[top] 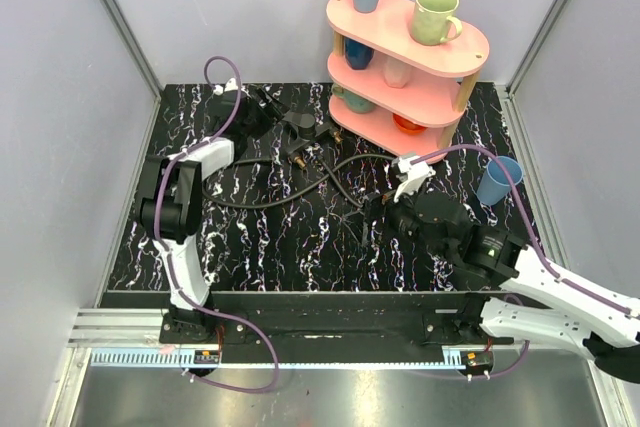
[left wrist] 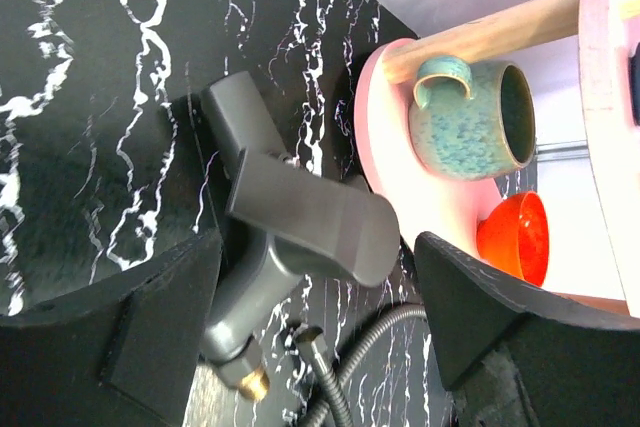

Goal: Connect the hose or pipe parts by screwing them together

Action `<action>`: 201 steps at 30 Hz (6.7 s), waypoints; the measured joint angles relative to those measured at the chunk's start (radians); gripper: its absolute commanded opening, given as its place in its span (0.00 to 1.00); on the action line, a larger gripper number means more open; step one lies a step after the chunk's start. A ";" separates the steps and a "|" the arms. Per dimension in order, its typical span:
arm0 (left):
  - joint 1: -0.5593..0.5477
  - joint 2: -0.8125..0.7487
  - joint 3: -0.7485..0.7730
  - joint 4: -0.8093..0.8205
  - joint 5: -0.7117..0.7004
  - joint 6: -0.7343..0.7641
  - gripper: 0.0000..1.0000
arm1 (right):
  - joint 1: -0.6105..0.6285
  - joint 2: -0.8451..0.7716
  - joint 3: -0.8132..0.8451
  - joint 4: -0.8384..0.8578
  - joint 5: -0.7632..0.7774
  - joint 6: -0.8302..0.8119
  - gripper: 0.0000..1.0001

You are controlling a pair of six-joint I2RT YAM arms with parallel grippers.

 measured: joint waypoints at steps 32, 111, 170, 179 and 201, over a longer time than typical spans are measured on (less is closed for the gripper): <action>0.040 0.007 -0.148 0.304 0.144 -0.143 0.00 | 0.000 0.093 0.008 0.056 0.000 0.003 1.00; 0.609 -1.035 -0.566 -0.539 0.055 0.042 0.00 | -0.069 0.867 0.031 0.165 -0.023 -0.211 0.53; 0.655 -0.946 -0.650 -0.387 0.062 0.027 0.00 | 0.104 1.618 1.109 0.011 -0.049 0.058 0.54; 0.656 -0.946 -0.683 -0.341 0.111 0.006 0.00 | 0.135 1.568 0.997 0.042 0.047 -0.006 0.16; 0.587 -0.882 -1.028 0.263 0.318 -0.285 0.00 | 0.135 0.906 0.061 0.114 0.094 -0.278 0.22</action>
